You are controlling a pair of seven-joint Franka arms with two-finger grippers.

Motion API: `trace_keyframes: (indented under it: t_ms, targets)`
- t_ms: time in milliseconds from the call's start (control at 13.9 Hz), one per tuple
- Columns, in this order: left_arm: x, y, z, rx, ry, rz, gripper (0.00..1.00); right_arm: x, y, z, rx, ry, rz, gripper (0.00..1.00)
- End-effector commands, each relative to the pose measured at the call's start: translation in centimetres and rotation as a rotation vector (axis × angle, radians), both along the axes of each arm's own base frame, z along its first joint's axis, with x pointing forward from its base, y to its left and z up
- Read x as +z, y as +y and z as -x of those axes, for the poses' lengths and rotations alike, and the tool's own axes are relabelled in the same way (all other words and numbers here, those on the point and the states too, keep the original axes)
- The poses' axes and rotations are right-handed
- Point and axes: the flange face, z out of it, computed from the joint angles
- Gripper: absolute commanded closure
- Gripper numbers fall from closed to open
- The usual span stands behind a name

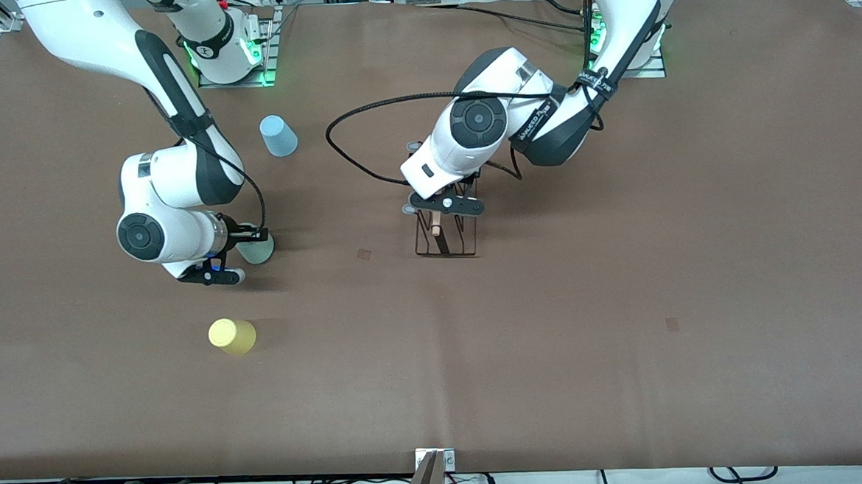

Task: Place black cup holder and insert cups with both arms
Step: 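Slide the black wire rack to the table middle with the left gripper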

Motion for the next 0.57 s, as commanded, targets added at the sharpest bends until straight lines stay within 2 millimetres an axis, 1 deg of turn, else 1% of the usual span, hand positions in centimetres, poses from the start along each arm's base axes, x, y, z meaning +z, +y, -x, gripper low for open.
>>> trace_keyframes:
  t_ms: [0,143,287,359,430,502]
  targets:
    - [-0.6,-0.9,-0.1,-0.005,0.001,-0.015,0.95,4.6,0.4,-2.5,0.009,0.007,-0.018,0.69]
    - [-0.9,-1.1,0.2,-0.007,0.006,-0.016,0.95,8.0,0.8,-3.7,0.019,0.012,-0.021,0.7]
    - [-1.5,-1.1,0.2,-0.001,0.016,-0.021,0.93,10.5,1.3,-4.4,0.033,0.006,-0.024,0.7]
    - [-2.1,-1.3,0.3,0.029,0.032,-0.032,0.87,11.4,1.5,-4.7,0.036,0.001,-0.026,0.7]
    - [-2.9,-0.9,-0.1,0.087,0.059,-0.046,0.6,11.6,1.6,-4.7,0.038,0.005,-0.027,0.7]
    - [-3.5,-0.3,-0.7,0.107,0.071,-0.053,0.22,11.8,1.8,-4.7,0.039,0.004,-0.03,0.7]
